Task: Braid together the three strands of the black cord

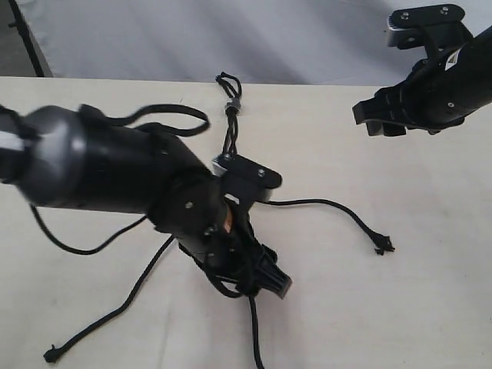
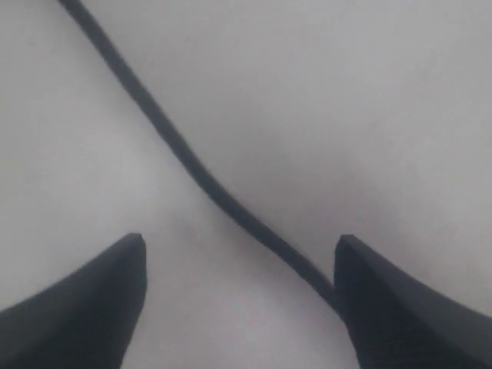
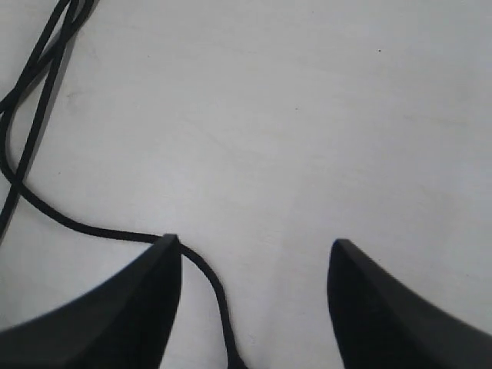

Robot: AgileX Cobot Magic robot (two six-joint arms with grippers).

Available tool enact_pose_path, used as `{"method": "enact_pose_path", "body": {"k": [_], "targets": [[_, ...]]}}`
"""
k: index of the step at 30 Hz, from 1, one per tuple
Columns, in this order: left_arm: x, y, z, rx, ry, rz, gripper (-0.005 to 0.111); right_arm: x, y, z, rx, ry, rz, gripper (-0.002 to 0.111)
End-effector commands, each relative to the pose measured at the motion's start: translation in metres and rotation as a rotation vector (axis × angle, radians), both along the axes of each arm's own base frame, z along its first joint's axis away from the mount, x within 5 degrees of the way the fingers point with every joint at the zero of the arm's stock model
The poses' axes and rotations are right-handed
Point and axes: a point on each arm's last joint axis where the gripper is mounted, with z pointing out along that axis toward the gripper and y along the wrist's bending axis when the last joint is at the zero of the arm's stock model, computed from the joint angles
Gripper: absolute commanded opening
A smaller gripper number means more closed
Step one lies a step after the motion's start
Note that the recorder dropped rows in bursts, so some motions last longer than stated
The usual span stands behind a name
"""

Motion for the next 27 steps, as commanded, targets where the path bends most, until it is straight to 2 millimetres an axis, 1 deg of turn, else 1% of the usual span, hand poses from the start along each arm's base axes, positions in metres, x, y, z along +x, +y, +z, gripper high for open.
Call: {"method": "enact_pose_path", "body": {"k": [1,7,9,11,13,15,16,18,20,23,27], "targets": [[0.007,-0.019,-0.023,0.08,0.082,-0.016,0.065,-0.001,-0.003,0.001,-0.007,-0.012,-0.003,0.054],[0.01,-0.022,-0.047,0.142,0.14,-0.017,0.065,-0.001,-0.003,0.001,-0.007,-0.012,-0.003,0.054],[0.01,-0.021,-0.05,0.157,0.148,-0.03,0.064,0.0,-0.003,0.001,-0.007,-0.012,-0.003,0.054],[0.009,-0.021,-0.05,0.163,0.152,-0.033,0.06,0.0,-0.003,0.001,-0.007,-0.016,-0.003,0.054],[0.009,-0.021,-0.05,0.167,0.149,-0.049,0.049,0.001,-0.003,0.002,-0.006,-0.028,-0.004,0.054],[0.009,-0.021,-0.05,0.174,0.146,-0.076,0.033,0.001,-0.003,0.002,-0.006,-0.03,-0.004,0.054],[0.009,-0.02,-0.05,0.178,0.147,-0.084,0.02,0.001,-0.003,0.002,-0.006,-0.03,-0.004,0.054],[0.008,-0.02,-0.048,0.185,0.143,-0.114,0.001,0.001,-0.003,0.002,-0.006,-0.03,-0.004,0.054],[0.007,-0.018,-0.042,0.202,0.143,-0.15,0.001,0.001,-0.003,0.002,-0.006,-0.03,-0.004,0.054],[0.009,-0.01,-0.023,0.231,0.113,-0.168,0.001,0.001,-0.003,0.002,-0.006,-0.03,-0.004,0.054],[0.022,0.013,0.011,0.27,0.027,-0.154,0.001,0.001,-0.003,0.002,-0.006,-0.03,-0.004,0.054]]}}
